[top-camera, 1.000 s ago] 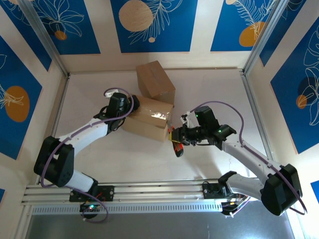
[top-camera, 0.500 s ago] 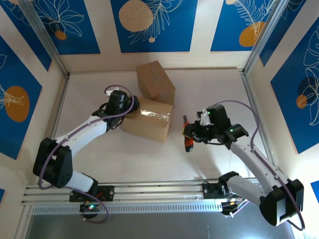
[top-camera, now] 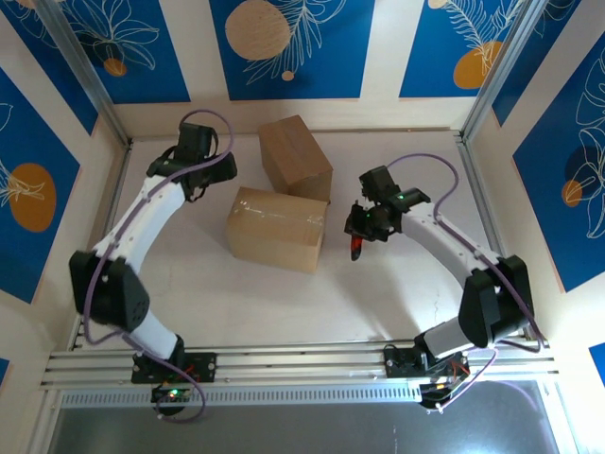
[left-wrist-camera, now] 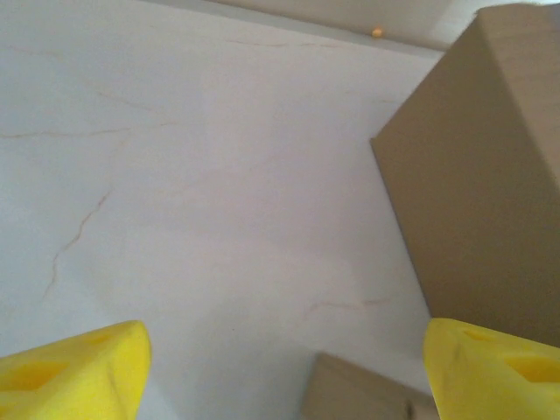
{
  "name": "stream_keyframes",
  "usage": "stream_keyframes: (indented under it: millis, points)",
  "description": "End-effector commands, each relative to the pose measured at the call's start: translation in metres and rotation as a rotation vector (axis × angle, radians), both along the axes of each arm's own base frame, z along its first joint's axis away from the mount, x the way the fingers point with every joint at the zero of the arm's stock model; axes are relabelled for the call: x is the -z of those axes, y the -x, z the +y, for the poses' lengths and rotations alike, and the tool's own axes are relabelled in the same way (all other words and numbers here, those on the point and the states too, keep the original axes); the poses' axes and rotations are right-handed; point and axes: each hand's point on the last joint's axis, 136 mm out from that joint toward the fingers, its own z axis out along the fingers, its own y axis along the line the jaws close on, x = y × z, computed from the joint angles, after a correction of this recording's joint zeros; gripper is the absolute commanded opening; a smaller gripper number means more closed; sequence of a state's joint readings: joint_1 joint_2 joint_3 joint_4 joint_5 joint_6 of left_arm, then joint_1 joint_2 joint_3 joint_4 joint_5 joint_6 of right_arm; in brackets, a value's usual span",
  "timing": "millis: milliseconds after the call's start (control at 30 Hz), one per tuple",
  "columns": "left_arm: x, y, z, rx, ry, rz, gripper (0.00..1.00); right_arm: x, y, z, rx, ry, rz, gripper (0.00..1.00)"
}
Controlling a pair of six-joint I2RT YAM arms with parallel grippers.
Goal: Unpack the express box
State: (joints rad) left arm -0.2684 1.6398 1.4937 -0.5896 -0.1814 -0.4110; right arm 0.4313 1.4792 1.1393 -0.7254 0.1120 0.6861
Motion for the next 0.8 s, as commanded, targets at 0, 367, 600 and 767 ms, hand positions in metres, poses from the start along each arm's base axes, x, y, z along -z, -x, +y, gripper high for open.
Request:
stream_keyframes:
  millis: [0,367,600,767]
  points:
    - [0.035,-0.022,-0.026,0.165,0.008,0.058,0.81,0.002,-0.008,0.003,0.019,0.082,-0.020,0.00]
    - [0.077,-0.054,-0.048,0.280,0.035,0.080,0.83,0.017,-0.024,0.041,-0.021,0.057,0.030,0.00]
    - [0.095,0.002,-0.021,0.182,0.012,0.162,0.84,0.008,-0.057,0.065,-0.060,0.008,0.014,0.00]
    - [0.098,0.062,0.001,0.070,0.042,0.225,0.84,0.006,-0.079,0.078,-0.073,-0.016,0.003,0.00]
